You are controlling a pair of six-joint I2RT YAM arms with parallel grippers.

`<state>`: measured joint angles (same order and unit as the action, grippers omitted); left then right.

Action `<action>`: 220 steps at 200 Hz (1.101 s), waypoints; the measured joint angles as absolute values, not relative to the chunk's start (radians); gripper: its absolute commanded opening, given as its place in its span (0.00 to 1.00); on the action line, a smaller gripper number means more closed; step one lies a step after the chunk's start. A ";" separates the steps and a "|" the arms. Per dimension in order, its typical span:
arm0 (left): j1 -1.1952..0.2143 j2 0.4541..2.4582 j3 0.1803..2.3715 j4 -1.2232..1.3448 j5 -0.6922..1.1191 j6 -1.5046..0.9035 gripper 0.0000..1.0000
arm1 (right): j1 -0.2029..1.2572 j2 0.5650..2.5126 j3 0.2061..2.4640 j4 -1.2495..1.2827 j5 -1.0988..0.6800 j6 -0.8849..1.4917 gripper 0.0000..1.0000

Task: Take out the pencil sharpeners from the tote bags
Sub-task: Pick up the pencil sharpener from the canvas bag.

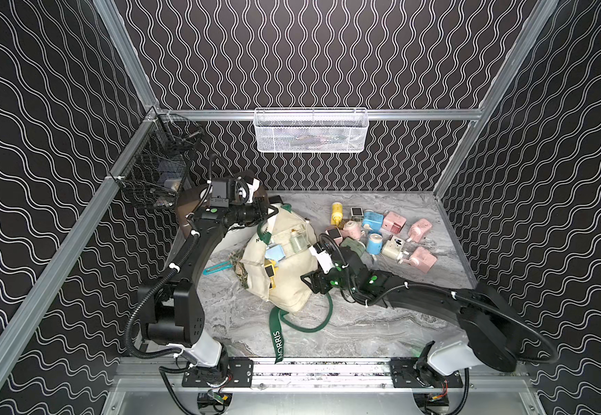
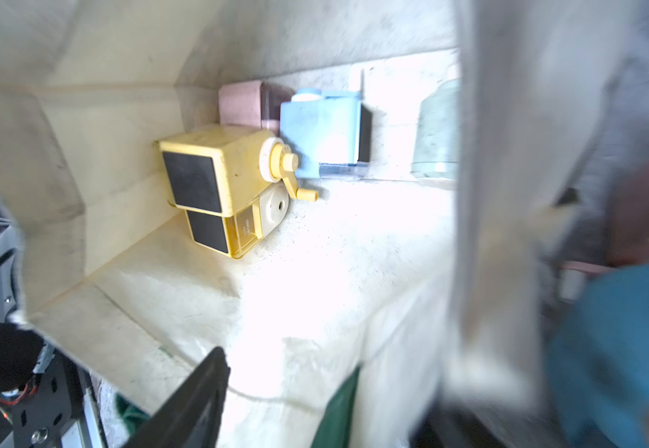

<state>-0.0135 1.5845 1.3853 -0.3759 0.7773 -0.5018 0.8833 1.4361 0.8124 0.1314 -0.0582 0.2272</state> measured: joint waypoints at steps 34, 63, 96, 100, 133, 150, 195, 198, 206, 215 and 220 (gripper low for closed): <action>-0.012 1.569 1.361 -0.356 0.780 -0.498 0.00 | 0.895 1.245 0.746 0.133 0.010 0.227 0.76; -0.012 1.548 1.353 -0.359 0.780 -0.498 0.00 | 0.910 1.177 0.737 0.149 -0.018 0.227 0.66; -0.002 1.547 1.335 -0.330 0.808 -0.527 0.00 | 0.975 1.253 0.788 0.150 -0.066 0.215 0.55; 0.000 1.547 1.333 -0.327 0.812 -0.527 0.00 | 0.986 1.270 0.800 0.148 -0.069 0.211 0.54; 0.008 1.547 1.325 -0.314 0.823 -0.548 0.00 | 1.003 1.454 0.923 0.140 -0.068 0.204 0.49; 0.010 1.545 1.324 -0.314 0.823 -0.548 0.00 | 1.006 1.556 0.987 0.131 -0.065 0.218 0.52; 0.010 1.545 1.321 -0.309 0.823 -0.551 0.00 | 1.005 1.769 1.142 0.112 -0.059 0.229 0.74; 0.010 1.545 1.321 -0.309 0.823 -0.551 0.00 | 1.005 1.778 1.149 0.112 -0.059 0.230 0.75; 0.010 1.545 1.320 -0.308 0.823 -0.551 0.00 | 1.005 1.802 1.166 0.113 -0.062 0.236 0.78; 0.010 1.545 1.320 -0.308 0.823 -0.551 0.00 | 1.006 1.825 1.177 0.118 -0.067 0.236 0.81; 0.010 1.545 1.320 -0.308 0.823 -0.551 0.00 | 1.006 1.837 1.182 0.121 -0.071 0.236 0.83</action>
